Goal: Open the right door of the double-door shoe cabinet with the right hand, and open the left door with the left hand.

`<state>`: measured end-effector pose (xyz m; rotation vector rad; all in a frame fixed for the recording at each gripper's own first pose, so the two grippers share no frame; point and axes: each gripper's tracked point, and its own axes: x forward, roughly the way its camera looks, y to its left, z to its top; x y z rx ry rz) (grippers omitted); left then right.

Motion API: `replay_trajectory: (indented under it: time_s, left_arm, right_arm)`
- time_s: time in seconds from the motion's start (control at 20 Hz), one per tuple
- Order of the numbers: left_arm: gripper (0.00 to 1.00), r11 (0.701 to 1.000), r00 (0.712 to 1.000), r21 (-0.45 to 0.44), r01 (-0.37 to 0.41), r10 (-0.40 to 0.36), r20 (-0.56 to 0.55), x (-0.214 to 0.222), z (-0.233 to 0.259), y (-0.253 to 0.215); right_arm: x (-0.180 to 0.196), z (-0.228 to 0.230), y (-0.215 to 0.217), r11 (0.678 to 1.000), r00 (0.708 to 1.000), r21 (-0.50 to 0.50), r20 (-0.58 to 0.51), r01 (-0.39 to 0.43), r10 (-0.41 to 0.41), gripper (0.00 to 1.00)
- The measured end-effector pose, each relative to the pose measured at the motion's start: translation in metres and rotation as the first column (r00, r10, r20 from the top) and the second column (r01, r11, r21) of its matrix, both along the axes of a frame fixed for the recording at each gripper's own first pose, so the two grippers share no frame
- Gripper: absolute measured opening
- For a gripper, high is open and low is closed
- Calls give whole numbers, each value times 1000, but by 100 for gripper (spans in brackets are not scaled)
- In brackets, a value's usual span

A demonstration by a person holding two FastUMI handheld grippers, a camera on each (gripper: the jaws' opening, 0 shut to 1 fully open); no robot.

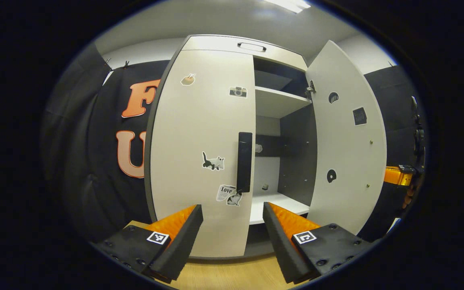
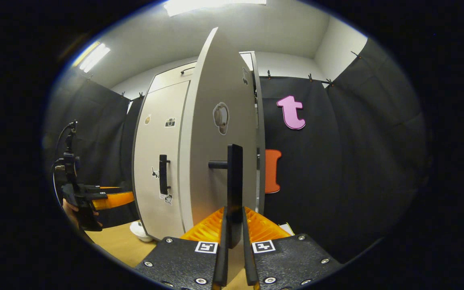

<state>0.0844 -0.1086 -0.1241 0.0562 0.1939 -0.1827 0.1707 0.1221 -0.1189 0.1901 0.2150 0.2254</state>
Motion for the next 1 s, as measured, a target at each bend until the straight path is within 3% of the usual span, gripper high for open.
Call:
replay_trajectory:
  time_s: [0.15,0.35,0.55,0.65,0.8,1.0]
  left_arm:
    - [96,1000,1000,26,5,-6,24,19,8,-15]
    - [96,999,999,-24,28,-28,23,37,21,-32]
    - [98,1000,999,13,9,-9,40,70,32,-39]
    - [94,999,999,47,-24,22,46,83,33,-35]
    - [94,998,999,53,-27,26,23,100,29,-43]
    - [95,993,996,74,-89,89,6,124,21,-40]
  right_arm:
    - [0,-2,-11,999,999,-13,2,40,-40,17]
    - [3,-2,-28,996,996,-17,17,92,-92,14]
    - [1,6,-21,996,997,61,37,70,-72,11]
    - [0,9,-28,996,995,39,55,80,-82,17]
    - [1,16,-42,992,988,-4,91,126,-125,35]
    - [-7,13,-54,986,984,-35,87,160,-156,50]
